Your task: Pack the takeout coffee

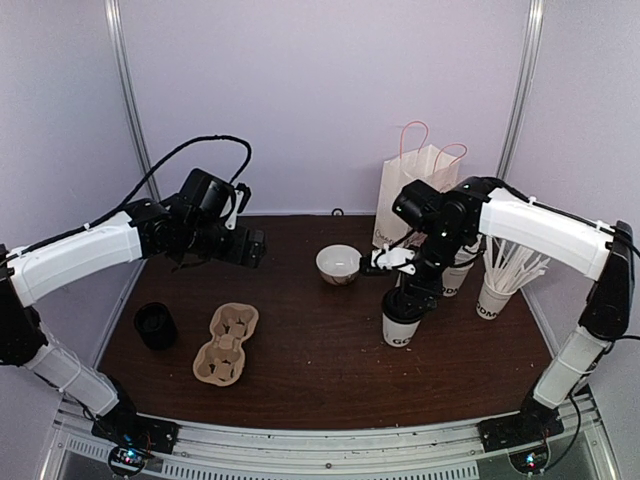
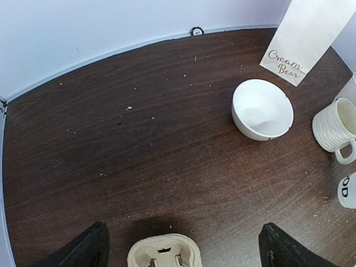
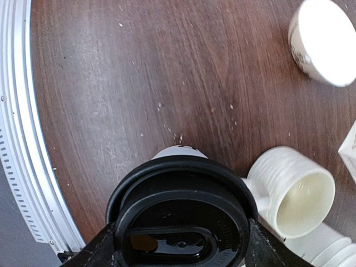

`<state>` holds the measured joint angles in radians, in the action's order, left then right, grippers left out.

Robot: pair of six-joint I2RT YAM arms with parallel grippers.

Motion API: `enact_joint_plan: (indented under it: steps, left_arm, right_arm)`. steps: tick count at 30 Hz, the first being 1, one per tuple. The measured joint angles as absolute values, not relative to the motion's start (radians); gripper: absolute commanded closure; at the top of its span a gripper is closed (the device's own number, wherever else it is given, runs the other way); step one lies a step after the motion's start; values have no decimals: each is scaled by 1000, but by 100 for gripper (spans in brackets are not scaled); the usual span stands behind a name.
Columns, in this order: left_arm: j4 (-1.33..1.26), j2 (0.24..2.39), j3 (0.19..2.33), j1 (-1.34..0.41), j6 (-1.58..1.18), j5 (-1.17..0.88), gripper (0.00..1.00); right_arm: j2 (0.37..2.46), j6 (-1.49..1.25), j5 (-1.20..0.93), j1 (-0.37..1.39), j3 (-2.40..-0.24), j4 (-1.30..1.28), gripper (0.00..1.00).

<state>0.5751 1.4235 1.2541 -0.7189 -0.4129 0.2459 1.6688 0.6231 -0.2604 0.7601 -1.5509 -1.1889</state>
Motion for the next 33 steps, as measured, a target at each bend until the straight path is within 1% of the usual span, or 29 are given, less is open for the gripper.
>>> enact_joint_plan:
  steps: [9,14,18,23,30,33]
  left_arm:
    - [569,1505,1316,-706,-398,215,2]
    - [575,1584,1367,-691,-387,182,3]
    - [578,1628,1390,-685,-386,160,3]
    - [583,1654,1411,-682,-386,140,3]
    - [608,1657,1420,-680,-383,133,3]
    - [609,1657,1420,-679,-381,131,3]
  right_arm:
    - [1448,637,-261,552,-1306,-1237,28]
    - [1336,670,-256,397,-1193,-1250,28]
    - [1276,701,-255,295,-1127,-1253,28]
    - [1257,729,-253,205,-1075,-1248,28]
    - [1239,759,-258,150,-1024,-1213,21]
    - [1229,765,-263,150,-1014,-1205,14]
